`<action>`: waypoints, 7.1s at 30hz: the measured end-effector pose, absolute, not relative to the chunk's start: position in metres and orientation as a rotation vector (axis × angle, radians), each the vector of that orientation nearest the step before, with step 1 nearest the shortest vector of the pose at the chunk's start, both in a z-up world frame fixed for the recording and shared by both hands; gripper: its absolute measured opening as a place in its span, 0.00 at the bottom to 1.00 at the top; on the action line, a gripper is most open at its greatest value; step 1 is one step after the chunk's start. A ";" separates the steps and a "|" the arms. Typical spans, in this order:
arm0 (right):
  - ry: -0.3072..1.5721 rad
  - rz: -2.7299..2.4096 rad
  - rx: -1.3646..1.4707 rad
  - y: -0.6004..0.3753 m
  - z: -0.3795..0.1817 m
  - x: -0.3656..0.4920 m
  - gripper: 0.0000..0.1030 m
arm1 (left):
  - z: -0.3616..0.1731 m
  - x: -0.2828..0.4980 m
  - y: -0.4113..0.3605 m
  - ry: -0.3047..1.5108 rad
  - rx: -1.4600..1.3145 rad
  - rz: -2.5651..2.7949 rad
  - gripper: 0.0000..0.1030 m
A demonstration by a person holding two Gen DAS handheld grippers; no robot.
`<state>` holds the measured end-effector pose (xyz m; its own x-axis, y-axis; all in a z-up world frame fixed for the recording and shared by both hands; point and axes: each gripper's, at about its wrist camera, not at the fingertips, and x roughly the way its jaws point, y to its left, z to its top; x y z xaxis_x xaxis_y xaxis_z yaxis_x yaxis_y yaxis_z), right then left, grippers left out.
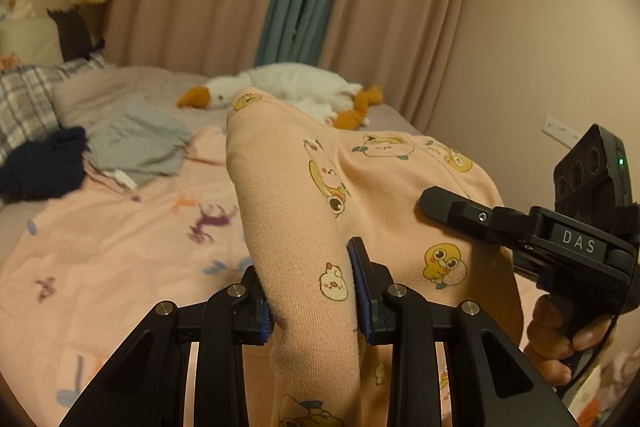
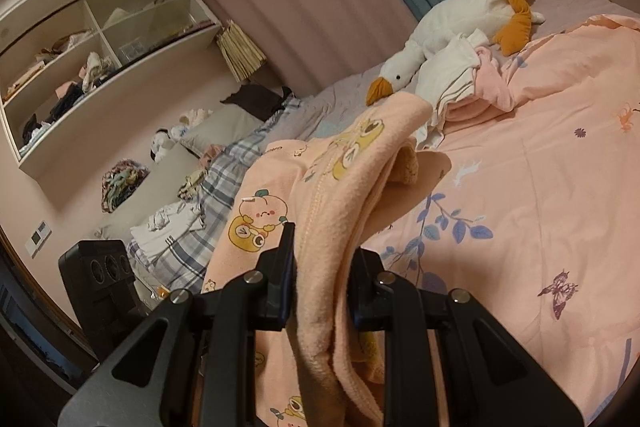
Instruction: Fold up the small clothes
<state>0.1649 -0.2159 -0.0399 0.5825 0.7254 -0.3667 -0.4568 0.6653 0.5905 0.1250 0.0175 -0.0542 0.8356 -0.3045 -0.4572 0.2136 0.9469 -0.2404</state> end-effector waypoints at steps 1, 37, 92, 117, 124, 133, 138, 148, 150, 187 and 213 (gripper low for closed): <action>0.620 0.733 0.458 -0.210 -0.037 0.165 0.22 | -0.052 0.122 0.020 0.495 -0.179 -0.260 0.30; 0.760 0.705 0.426 -0.185 -0.088 0.209 0.22 | -0.094 0.165 0.027 0.698 -0.187 -0.187 0.30; 1.008 0.501 0.386 -0.190 -0.182 0.226 0.10 | -0.200 0.149 0.047 1.071 -0.327 -0.199 0.43; 1.098 0.444 0.223 -0.185 -0.202 0.159 0.66 | -0.231 0.136 0.034 1.128 -0.175 0.009 0.55; 1.219 0.316 0.008 -0.161 -0.233 0.160 0.79 | -0.233 0.132 0.042 1.133 -0.157 0.072 0.90; 1.209 0.282 -0.062 -0.157 -0.233 0.158 0.80 | -0.231 0.124 0.044 1.136 -0.135 0.062 0.90; 1.237 0.252 0.001 -0.176 -0.215 0.155 0.80 | -0.204 0.111 0.050 1.103 -0.131 0.079 0.90; 0.895 0.282 0.151 -0.216 -0.088 0.108 0.99 | -0.064 0.037 0.035 0.647 -0.173 -0.070 0.99; 0.860 0.285 0.133 -0.214 -0.068 0.100 0.99 | -0.042 0.029 0.032 0.596 -0.206 -0.113 0.99; 0.701 0.171 0.094 -0.203 -0.010 0.066 1.00 | -0.019 0.039 0.035 0.597 -0.284 -0.002 0.99; 0.679 0.131 0.112 -0.216 -0.008 0.060 1.00 | -0.015 0.032 -0.003 0.573 -0.150 -0.076 0.99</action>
